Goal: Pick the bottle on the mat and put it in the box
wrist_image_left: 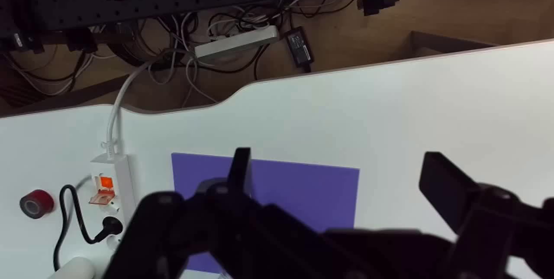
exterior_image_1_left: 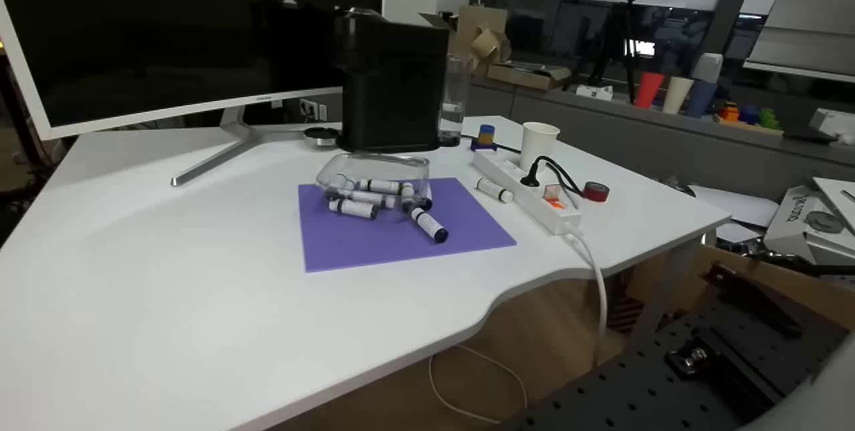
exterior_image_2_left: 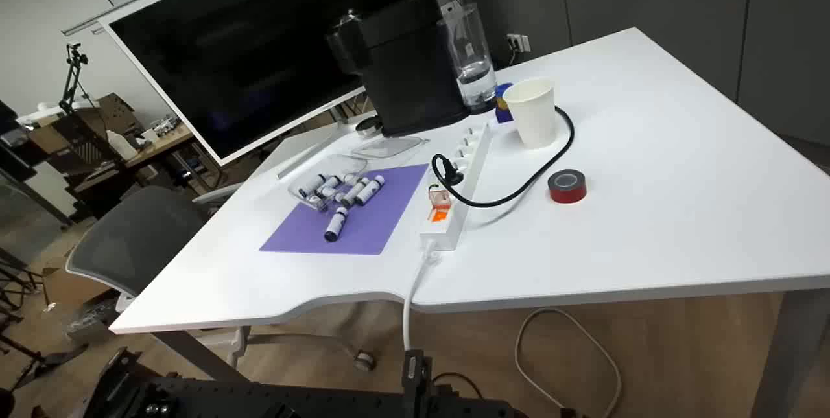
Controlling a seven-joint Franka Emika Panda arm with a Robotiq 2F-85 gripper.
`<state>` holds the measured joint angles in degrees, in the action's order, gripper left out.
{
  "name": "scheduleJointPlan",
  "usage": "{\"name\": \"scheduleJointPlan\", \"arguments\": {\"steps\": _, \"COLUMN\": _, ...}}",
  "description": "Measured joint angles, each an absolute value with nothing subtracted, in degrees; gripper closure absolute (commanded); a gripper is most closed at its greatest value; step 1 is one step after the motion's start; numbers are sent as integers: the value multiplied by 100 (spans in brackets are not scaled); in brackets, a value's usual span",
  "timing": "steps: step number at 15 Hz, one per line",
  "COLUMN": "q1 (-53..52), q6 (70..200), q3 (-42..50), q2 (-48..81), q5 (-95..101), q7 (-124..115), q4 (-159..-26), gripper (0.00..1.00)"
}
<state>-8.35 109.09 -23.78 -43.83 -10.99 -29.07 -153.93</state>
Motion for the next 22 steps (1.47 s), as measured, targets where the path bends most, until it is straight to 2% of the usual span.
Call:
{"name": "scheduleJointPlan", "arguments": {"steps": 14, "q1": -818, "q6": 10958, "q3": -2377, "q2": -4370, "q5": -1019, "q7": -2910, "q4": -15411, "gripper": 0}}
{"name": "scheduleJointPlan", "arguments": {"steps": 22, "q1": -213, "q6": 12795, "q3": -2172, "q2": -3540, "q5": -211, "q7": -2752, "q4": -16035, "gripper": 0}}
